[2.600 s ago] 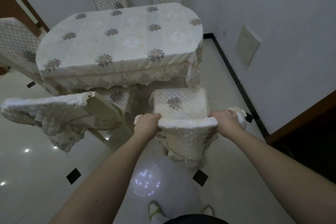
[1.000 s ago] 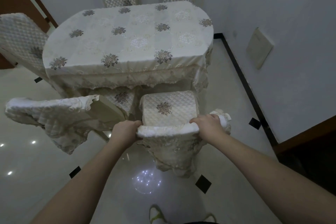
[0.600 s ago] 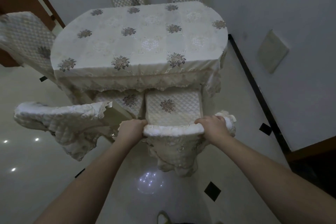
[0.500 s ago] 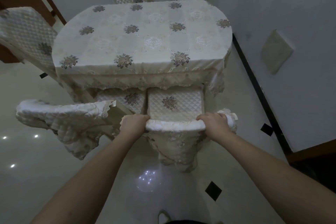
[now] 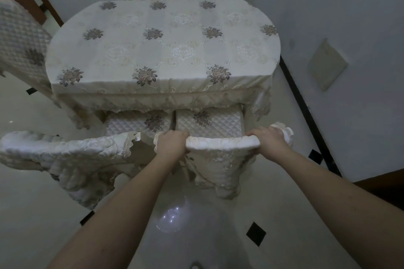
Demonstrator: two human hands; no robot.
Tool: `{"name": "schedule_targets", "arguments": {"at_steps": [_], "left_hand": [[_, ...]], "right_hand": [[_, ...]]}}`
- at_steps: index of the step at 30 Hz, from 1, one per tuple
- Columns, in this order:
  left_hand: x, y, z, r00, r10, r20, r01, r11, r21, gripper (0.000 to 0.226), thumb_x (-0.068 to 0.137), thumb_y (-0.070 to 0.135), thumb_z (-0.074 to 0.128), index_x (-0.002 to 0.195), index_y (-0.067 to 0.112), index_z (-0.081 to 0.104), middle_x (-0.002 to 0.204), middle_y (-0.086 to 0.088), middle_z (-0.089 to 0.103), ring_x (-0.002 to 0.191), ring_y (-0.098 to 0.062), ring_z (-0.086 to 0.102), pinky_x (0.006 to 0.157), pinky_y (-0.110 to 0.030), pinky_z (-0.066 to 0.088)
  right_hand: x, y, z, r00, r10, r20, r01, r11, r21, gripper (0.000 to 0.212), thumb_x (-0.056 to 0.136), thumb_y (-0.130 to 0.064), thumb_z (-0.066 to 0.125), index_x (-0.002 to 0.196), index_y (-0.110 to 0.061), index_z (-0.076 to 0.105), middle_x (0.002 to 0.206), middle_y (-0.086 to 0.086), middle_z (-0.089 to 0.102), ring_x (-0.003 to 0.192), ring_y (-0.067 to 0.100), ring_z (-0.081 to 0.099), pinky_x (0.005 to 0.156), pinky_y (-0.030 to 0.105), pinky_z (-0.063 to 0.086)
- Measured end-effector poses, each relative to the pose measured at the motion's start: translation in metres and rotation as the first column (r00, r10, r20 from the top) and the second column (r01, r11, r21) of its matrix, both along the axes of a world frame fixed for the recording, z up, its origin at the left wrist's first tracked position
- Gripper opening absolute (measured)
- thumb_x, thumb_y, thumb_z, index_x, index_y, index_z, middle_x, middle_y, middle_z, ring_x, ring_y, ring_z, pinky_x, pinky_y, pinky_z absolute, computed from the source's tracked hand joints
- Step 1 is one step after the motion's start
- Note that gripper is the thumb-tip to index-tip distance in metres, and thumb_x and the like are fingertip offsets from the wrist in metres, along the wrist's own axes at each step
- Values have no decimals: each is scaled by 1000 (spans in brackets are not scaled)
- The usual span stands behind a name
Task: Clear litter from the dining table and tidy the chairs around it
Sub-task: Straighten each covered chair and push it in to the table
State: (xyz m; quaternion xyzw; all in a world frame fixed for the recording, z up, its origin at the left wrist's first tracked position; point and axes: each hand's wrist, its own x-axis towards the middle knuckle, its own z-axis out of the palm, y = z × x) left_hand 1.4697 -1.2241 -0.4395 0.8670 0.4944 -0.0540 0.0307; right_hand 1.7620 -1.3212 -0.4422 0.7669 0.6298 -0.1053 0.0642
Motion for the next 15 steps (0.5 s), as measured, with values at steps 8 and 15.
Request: {"name": "schedule_targets", "arguments": {"at_steps": [8, 15], "left_hand": [[14, 12, -5, 997, 33, 75, -33, 999, 2, 33, 75, 34, 70, 106, 26, 60, 99, -3, 66, 96, -28, 60, 72, -34, 36], [20, 14, 0, 996, 34, 77, -33, 999, -8, 35, 74, 34, 72, 104, 21, 60, 102, -4, 65, 96, -27, 60, 76, -35, 39]], "right_hand": [[15, 19, 3, 999, 34, -3, -34, 999, -8, 29, 79, -47, 63, 107, -45, 62, 109, -9, 63, 102, 20, 59, 86, 35, 42], [22, 21, 6, 998, 66, -11, -66, 997, 34, 29, 79, -40, 64, 107, -43, 62, 106, -9, 64, 101, 22, 58, 86, 37, 41]]}}
